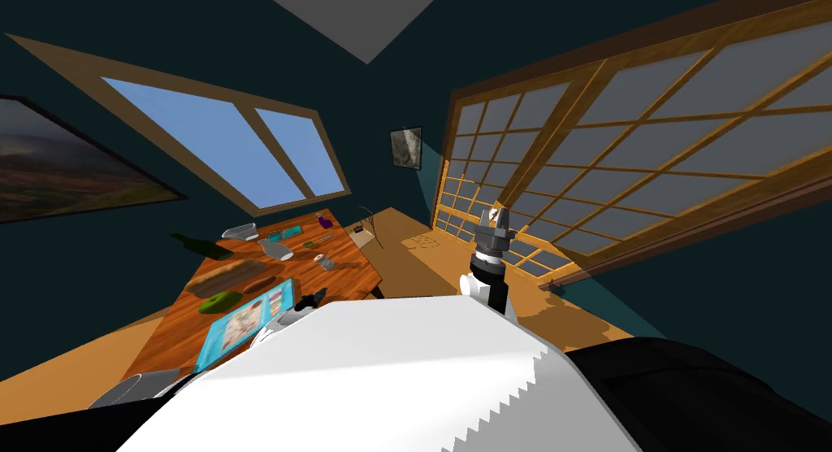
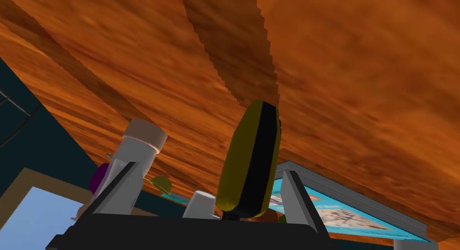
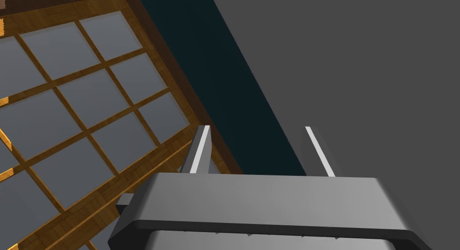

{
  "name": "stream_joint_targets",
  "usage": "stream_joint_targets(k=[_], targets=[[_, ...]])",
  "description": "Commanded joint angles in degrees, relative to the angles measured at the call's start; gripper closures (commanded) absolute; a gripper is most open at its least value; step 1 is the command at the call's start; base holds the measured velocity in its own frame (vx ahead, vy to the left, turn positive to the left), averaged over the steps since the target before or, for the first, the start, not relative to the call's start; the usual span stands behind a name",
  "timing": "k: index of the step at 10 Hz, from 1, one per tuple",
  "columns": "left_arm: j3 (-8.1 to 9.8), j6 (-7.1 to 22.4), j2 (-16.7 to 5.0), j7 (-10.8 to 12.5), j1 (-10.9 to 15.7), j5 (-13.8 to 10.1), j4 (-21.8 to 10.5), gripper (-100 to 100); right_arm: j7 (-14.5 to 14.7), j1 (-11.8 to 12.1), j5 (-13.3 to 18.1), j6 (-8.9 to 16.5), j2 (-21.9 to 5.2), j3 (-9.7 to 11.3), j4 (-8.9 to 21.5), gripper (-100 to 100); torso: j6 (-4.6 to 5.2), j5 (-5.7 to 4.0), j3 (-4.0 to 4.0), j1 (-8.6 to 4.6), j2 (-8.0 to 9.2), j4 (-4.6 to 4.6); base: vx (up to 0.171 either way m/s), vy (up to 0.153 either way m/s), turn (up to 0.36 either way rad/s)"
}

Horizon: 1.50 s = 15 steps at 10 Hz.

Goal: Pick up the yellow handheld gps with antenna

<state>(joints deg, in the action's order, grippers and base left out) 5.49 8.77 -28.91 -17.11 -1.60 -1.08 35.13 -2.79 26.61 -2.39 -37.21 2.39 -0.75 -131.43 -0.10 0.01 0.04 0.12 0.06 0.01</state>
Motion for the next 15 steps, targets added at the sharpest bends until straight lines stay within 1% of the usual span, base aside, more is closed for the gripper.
stream_joint_targets(k=[1,3,5,6,7,8,10,11,12,13,14,15], targets=[[0.22,1.48,-0.65,-0.50,0.74,-0.05,-1.98,-100,0.00,0.00,0.00,0.00,0.00,0.00,0.00,0,0.00,0.00,0.00,0.00,0.00,0.00,-0.007,0.020,-0.099],[0.26,3.37,-1.90,-1.18,2.20,-0.38,-5.09,-100,0.00,0.00,0.00,0.00,0.00,0.00,0.00,0,0.02,0.00,-0.01,0.00,-0.01,0.00,-0.008,0.025,-0.138],[0.26,3.37,-1.90,-1.18,2.20,-0.38,-5.09,-100,0.00,0.00,0.00,0.00,0.00,0.00,0.00,0,-0.01,0.00,-0.01,-0.02,-0.01,0.00,-0.004,0.013,-0.002],[0.29,4.14,-2.46,-1.45,2.81,-0.52,-6.35,-100,0.00,0.00,0.00,0.00,0.00,0.00,0.00,0,-0.01,-0.01,-0.01,-0.07,-0.02,0.00,-0.001,0.003,-0.050],[0.33,5.29,-3.41,-1.87,3.77,-0.73,-8.27,-100,0.00,0.00,0.00,0.00,0.00,0.00,0.00,0,0.01,-0.02,-0.01,-0.08,-0.03,0.00,0.000,0.015,-0.151],[0.33,5.29,-3.41,-1.87,3.77,-0.73,-7.84,-100,0.00,0.00,0.00,0.00,0.00,0.00,0.00,0,0.02,-0.02,-0.01,-0.05,-0.03,0.00,0.000,0.019,-0.075],[0.33,5.29,-3.41,-1.87,3.77,-0.73,-8.27,-100,0.00,0.00,0.00,0.00,0.00,0.00,0.00,0,-0.01,-0.01,-0.02,-0.06,-0.04,-0.01,-0.001,0.005,0.011],[0.38,6.03,-4.13,-2.14,4.42,-0.88,-9.52,-100,0.00,0.00,0.00,0.00,0.00,0.00,0.00,0,-0.01,-0.01,-0.02,-0.09,-0.04,-0.01,0.000,0.002,-0.059],[0.38,5.45,-3.77,-1.96,4.38,-0.68,-9.39,-100,0.00,0.00,0.00,0.00,0.00,0.00,0.00,0,0.01,-0.02,-0.02,-0.09,-0.04,-0.01,0.001,0.004,-0.018],[0.38,5.46,-3.83,-2.00,4.47,-0.69,-9.57,0,0.00,0.00,0.00,0.00,0.00,0.00,0.00,0,-0.01,-0.01,-0.02,-0.09,-0.04,-0.01,0.000,0.000,0.000],[0.44,3.84,-3.50,-1.32,3.82,0.31,-10.32,-100,0.00,0.00,0.00,0.00,0.00,0.00,0.00,0,-0.01,-0.02,-0.02,-0.10,-0.04,-0.01,0.042,0.023,0.047],[0.44,3.84,-3.50,-1.32,3.82,0.31,-10.32,-100,0.00,0.01,0.00,0.00,0.00,0.00,0.00,0,-0.03,0.00,-0.08,-0.03,-0.14,-0.03,0.058,0.021,0.030]])
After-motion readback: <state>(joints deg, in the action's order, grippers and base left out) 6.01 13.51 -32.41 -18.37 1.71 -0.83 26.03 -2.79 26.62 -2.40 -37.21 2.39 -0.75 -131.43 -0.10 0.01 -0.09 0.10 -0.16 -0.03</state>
